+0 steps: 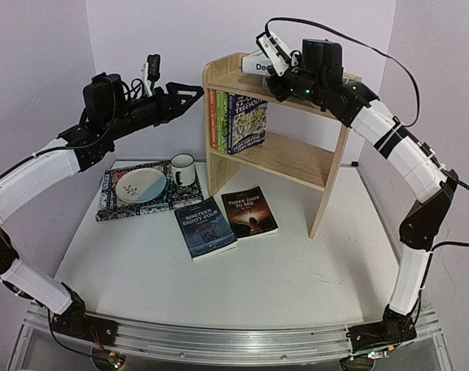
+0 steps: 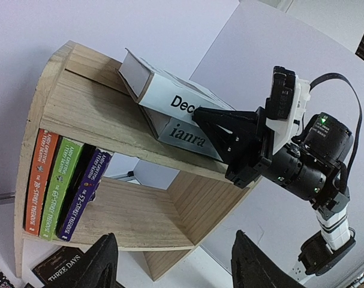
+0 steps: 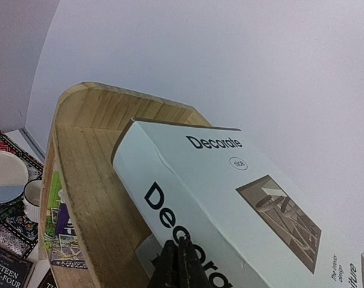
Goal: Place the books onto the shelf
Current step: Adjust the book at the book pile on the shelf, then adjust the book in the book pile on the shelf.
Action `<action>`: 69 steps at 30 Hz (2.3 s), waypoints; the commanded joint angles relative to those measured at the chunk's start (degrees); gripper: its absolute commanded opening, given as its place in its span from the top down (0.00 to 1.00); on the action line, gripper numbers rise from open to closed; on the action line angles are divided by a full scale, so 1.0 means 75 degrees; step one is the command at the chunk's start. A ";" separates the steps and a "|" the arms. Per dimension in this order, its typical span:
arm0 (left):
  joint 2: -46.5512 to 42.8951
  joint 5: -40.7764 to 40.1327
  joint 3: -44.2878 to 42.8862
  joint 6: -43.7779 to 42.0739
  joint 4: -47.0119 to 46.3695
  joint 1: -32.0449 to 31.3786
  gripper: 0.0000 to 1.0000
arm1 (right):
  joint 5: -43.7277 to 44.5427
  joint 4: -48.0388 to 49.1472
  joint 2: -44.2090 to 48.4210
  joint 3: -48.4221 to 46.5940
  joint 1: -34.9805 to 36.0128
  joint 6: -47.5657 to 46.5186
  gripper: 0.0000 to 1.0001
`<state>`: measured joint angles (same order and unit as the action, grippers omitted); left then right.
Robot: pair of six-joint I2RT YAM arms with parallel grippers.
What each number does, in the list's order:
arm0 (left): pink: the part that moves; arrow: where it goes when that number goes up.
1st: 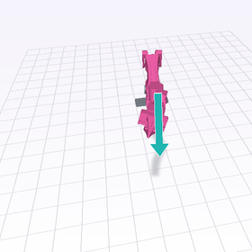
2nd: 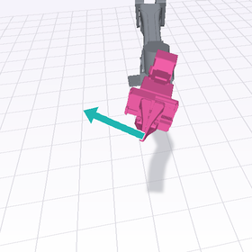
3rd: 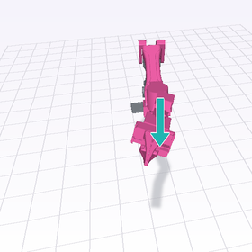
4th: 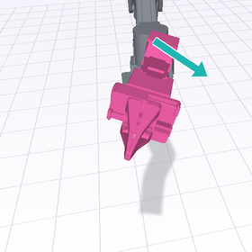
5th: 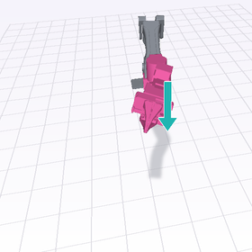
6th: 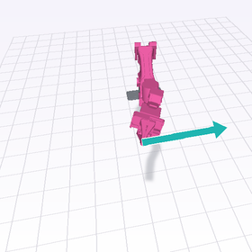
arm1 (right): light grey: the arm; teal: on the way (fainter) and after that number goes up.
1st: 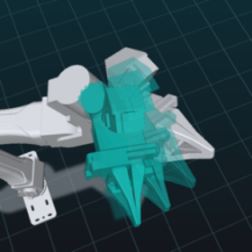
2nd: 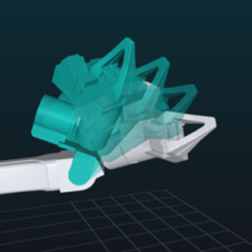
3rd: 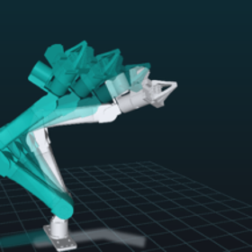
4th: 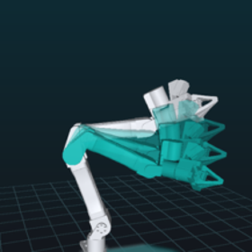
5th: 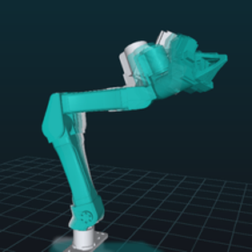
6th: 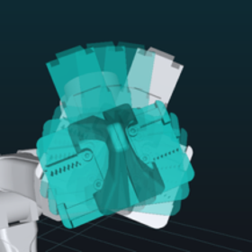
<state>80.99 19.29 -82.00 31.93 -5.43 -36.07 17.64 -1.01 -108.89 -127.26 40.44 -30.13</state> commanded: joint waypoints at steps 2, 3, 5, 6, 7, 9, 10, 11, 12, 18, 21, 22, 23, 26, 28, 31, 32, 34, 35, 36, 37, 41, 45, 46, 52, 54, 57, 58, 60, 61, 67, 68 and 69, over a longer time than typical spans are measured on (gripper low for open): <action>-0.0271 -0.0114 0.0036 -0.0167 0.0040 -0.0007 0.34 | 0.0428 0.0547 -0.0030 -0.0341 -0.0072 0.0129 1.00; -0.0265 -0.0121 0.0035 -0.0177 0.0044 -0.0010 0.34 | 0.0428 0.0557 -0.0011 -0.0321 -0.0079 0.0127 1.00; -0.0263 -0.0149 0.0034 -0.0185 0.0052 -0.0007 0.34 | 0.0393 0.0568 0.0018 -0.0293 -0.0083 0.0126 1.00; -0.0254 -0.0148 0.0034 -0.0180 0.0047 -0.0012 0.34 | 0.0316 0.0568 0.0046 -0.0257 -0.0083 0.0150 1.00; -0.0252 -0.0146 0.0034 -0.0188 0.0053 -0.0009 0.34 | 0.0229 0.0568 0.0085 -0.0212 -0.0083 0.0189 1.00; -0.0237 -0.0160 0.0022 -0.0194 0.0055 -0.0013 0.34 | 0.0079 0.0575 0.0166 -0.0135 -0.0075 0.0254 1.00; -0.0223 -0.0183 0.0017 -0.0213 0.0057 -0.0010 0.34 | 0.0032 0.0579 0.0193 -0.0119 -0.0081 0.0298 1.00; -0.0210 -0.0205 0.0005 -0.0226 0.0058 -0.0008 0.34 | -0.0046 0.0568 0.0244 -0.0099 -0.0083 0.0337 0.99; -0.0174 -0.0247 -0.0031 -0.0252 0.0057 -0.0012 0.34 | -0.0180 0.0560 0.0328 -0.0035 -0.0083 0.0399 0.95; 0.0558 -0.0370 -0.0895 -0.0549 0.0060 0.0079 0.33 | -0.1154 0.0550 0.1042 0.0633 -0.0079 0.1000 0.89; 0.1080 -0.0214 -0.1692 -0.0776 0.0050 0.0086 0.27 | -0.1427 0.0542 0.1403 0.0993 -0.0083 0.1145 0.82; 0.1249 -0.0168 -0.1876 -0.0860 0.0047 0.0093 0.26 | -0.1505 0.0534 0.1536 0.1112 -0.0083 0.1187 0.80; 0.1420 -0.0119 -0.2127 -0.0963 0.0046 0.0098 0.26 | -0.1596 0.0514 0.1705 0.1259 -0.0083 0.1234 0.76; 0.1800 -0.0073 -0.2718 -0.1231 0.0057 0.0125 0.25 | -0.1664 0.0499 0.2119 0.1627 -0.0083 0.1381 0.71; 0.2086 -0.0048 -0.3082 -0.1438 0.0064 0.0154 0.26 | -0.1580 0.0486 0.2442 0.1913 -0.0083 0.1510 0.62; 0.2501 -0.0015 -0.3617 -0.1665 0.0060 0.0223 0.27 | -0.1355 0.0476 0.2858 0.2309 -0.0081 0.1661 0.35; 0.2641 0.0024 -0.3833 -0.1752 0.0051 0.0246 0.28 | -0.1257 0.0479 0.2991 0.2436 -0.0083 0.1699 0.31; 0.2939 0.0099 -0.4242 -0.2014 0.0048 0.0259 0.29 | -0.1097 0.0486 0.3286 0.2702 -0.0083 0.1770 0.23; 0.3084 0.0162 -0.4424 -0.2162 0.0048 0.0262 0.30 | -0.1036 0.0491 0.3453 0.2858 -0.0081 0.1777 0.19; 0.3212 0.0232 -0.4635 -0.2286 0.0042 0.0263 0.31 | -0.0996 0.0500 0.3609 0.2992 -0.0078 0.1778 0.15; 0.3364 0.0260 -0.4797 -0.2426 0.0035 0.0262 0.32 | -0.0983 0.0513 0.3807 0.3186 -0.0081 0.1766 0.14; 0.3811 0.0380 -0.5369 -0.2848 -0.0048 0.0262 0.35 | -0.0902 0.0724 0.4495 0.3871 -0.0082 0.1768 0.11; 0.4228 0.0636 -0.5878 -0.3021 -0.0096 0.0261 0.38 | -0.0705 0.0788 0.5049 0.4358 -0.0083 0.1832 0.10; 0.4345 0.0688 -0.5998 -0.3010 -0.0103 0.0261 0.39 | -0.0650 0.0795 0.5150 0.4445 -0.0083 0.1851 0.10; 0.4915 0.0773 -0.6602 -0.2846 -0.0153 0.0262 0.44 | -0.0442 0.0826 0.5638 0.4860 -0.0083 0.1871 0.10; 0.5093 0.0788 -0.6804 -0.2751 -0.0159 0.0258 0.46 | -0.0388 0.0827 0.5743 0.4942 -0.0083 0.1845 0.09; 0.5321 0.0846 -0.7037 -0.2598 -0.0171 0.0263 0.48 | -0.0273 0.0826 0.5822 0.5001 -0.0083 0.1795 0.09; 0.5373 0.0904 -0.7103 -0.2561 -0.0200 0.0260 0.48 | -0.0229 0.0826 0.5831 0.5007 -0.0083 0.1773 0.09; 0.5477 0.1037 -0.7223 -0.2467 -0.0274 0.0256 0.49 | -0.0120 0.0826 0.5846 0.5017 -0.0083 0.1739 0.09; 0.5532 0.1096 -0.7267 -0.2401 -0.0315 0.0261 0.49 | -0.0062 0.0826 0.5847 0.5032 -0.0081 0.1733 0.09; 0.5797 0.1326 -0.7511 -0.2195 -0.0475 0.0263 0.58 | 0.0303 0.0826 0.5858 0.5096 -0.0083 0.1722 0.09; 0.5843 0.1361 -0.7564 -0.2147 -0.0478 0.0263 0.60 | 0.0312 0.0829 0.5876 0.5110 -0.0083 0.1721 0.09; 0.5889 0.1395 -0.7613 -0.2099 -0.0484 0.0263 0.63 | 0.0320 0.0831 0.5897 0.5124 -0.0083 0.1719 0.09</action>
<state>124.22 27.45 -135.07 14.30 -5.43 -34.17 17.48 1.67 -66.01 -89.19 40.14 -17.13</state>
